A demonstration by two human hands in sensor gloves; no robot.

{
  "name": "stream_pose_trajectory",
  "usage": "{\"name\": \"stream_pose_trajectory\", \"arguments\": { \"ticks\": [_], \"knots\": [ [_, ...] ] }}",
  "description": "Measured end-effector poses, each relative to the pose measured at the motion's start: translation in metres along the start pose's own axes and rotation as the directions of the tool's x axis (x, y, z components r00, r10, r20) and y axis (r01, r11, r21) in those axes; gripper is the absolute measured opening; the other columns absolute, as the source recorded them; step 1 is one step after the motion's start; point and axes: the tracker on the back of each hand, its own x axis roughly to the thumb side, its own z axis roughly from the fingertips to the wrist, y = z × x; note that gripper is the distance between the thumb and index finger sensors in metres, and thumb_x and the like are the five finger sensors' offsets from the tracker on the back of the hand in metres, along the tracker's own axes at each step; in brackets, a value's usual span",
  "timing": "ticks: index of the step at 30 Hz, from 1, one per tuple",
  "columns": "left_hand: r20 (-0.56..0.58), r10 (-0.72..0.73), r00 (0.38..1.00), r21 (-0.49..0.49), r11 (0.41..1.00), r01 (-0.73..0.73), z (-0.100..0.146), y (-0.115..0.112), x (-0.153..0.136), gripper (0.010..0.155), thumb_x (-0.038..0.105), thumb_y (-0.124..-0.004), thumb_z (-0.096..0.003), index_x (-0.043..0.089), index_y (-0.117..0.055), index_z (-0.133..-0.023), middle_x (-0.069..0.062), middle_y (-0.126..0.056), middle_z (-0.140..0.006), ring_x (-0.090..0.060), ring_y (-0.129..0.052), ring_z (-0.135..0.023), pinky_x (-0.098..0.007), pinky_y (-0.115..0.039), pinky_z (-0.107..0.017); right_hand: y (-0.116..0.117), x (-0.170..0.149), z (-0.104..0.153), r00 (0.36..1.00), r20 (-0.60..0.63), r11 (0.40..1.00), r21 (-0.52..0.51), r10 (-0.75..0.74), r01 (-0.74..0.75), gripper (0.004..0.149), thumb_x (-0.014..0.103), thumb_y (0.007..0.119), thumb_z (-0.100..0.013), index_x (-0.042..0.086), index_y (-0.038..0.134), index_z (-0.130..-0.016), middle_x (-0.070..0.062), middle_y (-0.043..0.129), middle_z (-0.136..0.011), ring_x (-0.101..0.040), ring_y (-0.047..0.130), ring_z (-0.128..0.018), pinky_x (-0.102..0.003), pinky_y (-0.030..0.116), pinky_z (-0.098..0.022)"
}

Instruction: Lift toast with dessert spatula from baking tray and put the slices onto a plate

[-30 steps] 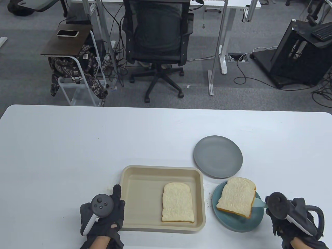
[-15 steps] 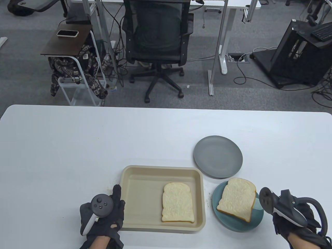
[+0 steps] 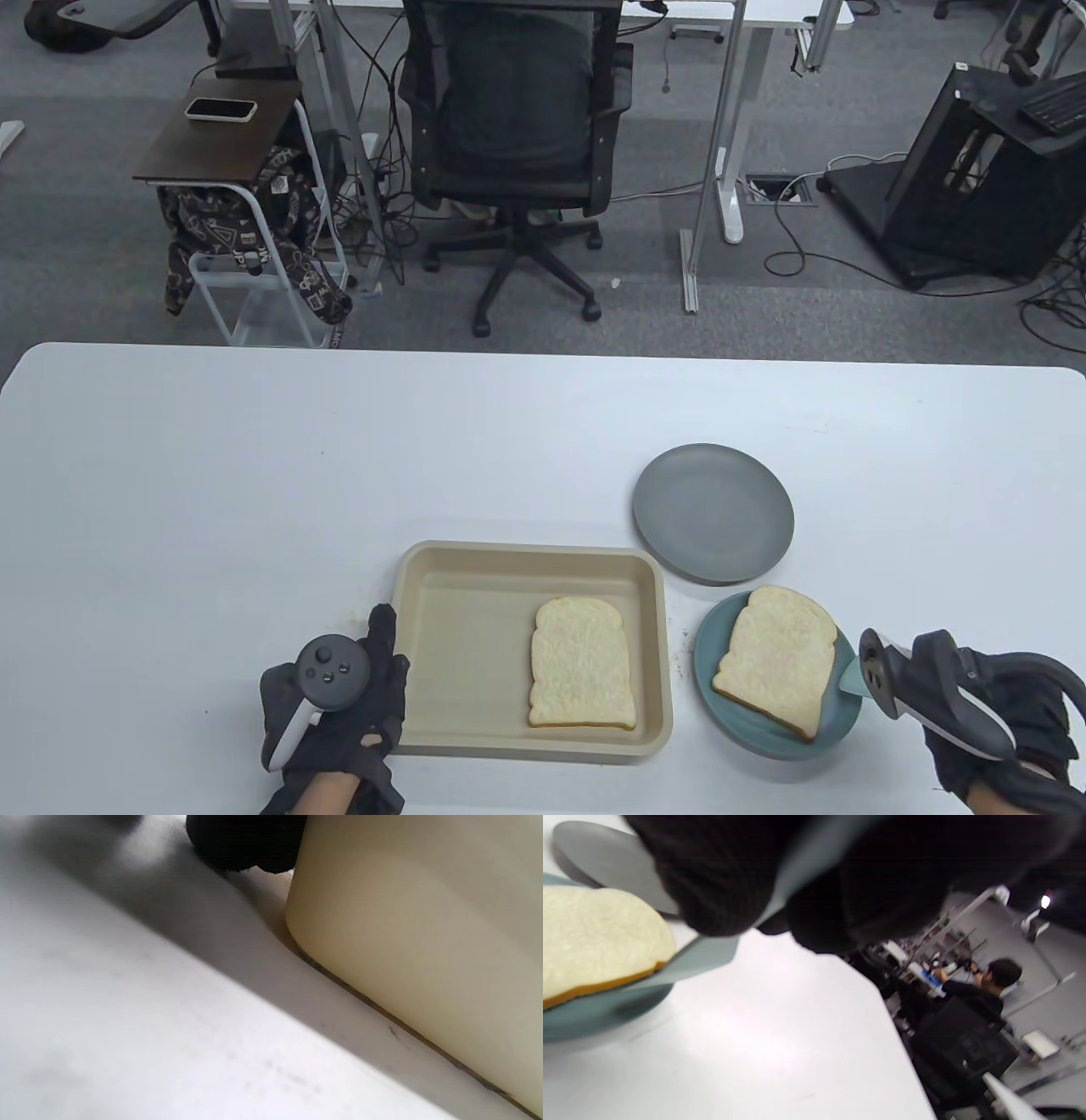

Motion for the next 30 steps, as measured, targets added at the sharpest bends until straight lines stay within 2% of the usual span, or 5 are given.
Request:
{"name": "stream_pose_trajectory", "arguments": {
  "ticks": [7, 12, 19, 24, 30],
  "knots": [
    [0.001, 0.004, 1.000, -0.004, 1.000, -0.004, 0.000, 0.000, 0.000, 0.064, 0.038, -0.060, -0.0619, 0.022, -0.028, -0.115, -0.002, -0.069, -0.094, -0.029, -0.074, -0.083, -0.076, -0.029, -0.075, -0.079, 0.045, 0.031, 0.965, 0.226, 0.920, -0.335, -0.131, 0.203, 0.049, 0.036, 0.086, -0.036, 0.020, 0.087, -0.083, -0.010, 0.099, -0.067, -0.030, 0.100, -0.040, -0.046, 0.089, -0.028],
    [0.002, 0.002, 1.000, -0.004, 1.000, -0.002, 0.000, 0.000, 0.000, 0.064, 0.038, -0.060, -0.0618, 0.022, -0.028, -0.115, -0.002, -0.069, -0.094, -0.029, -0.074, -0.083, -0.076, -0.030, -0.075, -0.101, 0.115, 0.025, 0.938, 0.325, 0.939, -0.345, 0.120, -0.001, 0.049, 0.036, 0.086, -0.035, 0.021, 0.087, -0.082, -0.008, 0.099, -0.067, -0.028, 0.100, -0.042, -0.046, 0.089, -0.030],
    [0.003, 0.006, 1.000, -0.006, 1.000, -0.006, -0.001, 0.000, -0.001, 0.064, 0.038, -0.059, -0.0618, 0.022, -0.028, -0.115, -0.002, -0.069, -0.095, -0.030, -0.074, -0.083, -0.077, -0.029, -0.075, -0.104, 0.151, -0.005, 0.915, 0.362, 0.954, -0.292, 0.180, -0.072, 0.049, 0.037, 0.086, -0.035, 0.022, 0.087, -0.082, -0.008, 0.100, -0.067, -0.028, 0.101, -0.041, -0.045, 0.089, -0.030],
    [0.004, 0.005, 1.000, -0.007, 1.000, -0.005, -0.001, 0.000, -0.001, 0.064, 0.038, -0.059, -0.0619, 0.022, -0.027, -0.115, -0.002, -0.069, -0.095, -0.030, -0.073, -0.083, -0.077, -0.029, -0.075, -0.086, 0.135, -0.030, 0.907, 0.422, 0.978, -0.191, 0.000, 0.089, 0.049, 0.036, 0.087, -0.034, 0.023, 0.087, -0.081, -0.007, 0.099, -0.067, -0.028, 0.100, -0.043, -0.046, 0.089, -0.032],
    [0.005, 0.001, 1.000, -0.007, 1.000, -0.001, -0.001, 0.000, -0.001, 0.064, 0.038, -0.059, -0.0619, 0.022, -0.027, -0.115, -0.002, -0.069, -0.095, -0.030, -0.073, -0.083, -0.077, -0.029, -0.075, -0.048, 0.121, -0.057, 0.825, 0.470, 0.924, -0.052, -0.313, 0.380, 0.048, 0.034, 0.088, -0.034, 0.022, 0.088, -0.080, -0.008, 0.099, -0.067, -0.030, 0.099, -0.042, -0.047, 0.088, -0.031]
  ]
}}
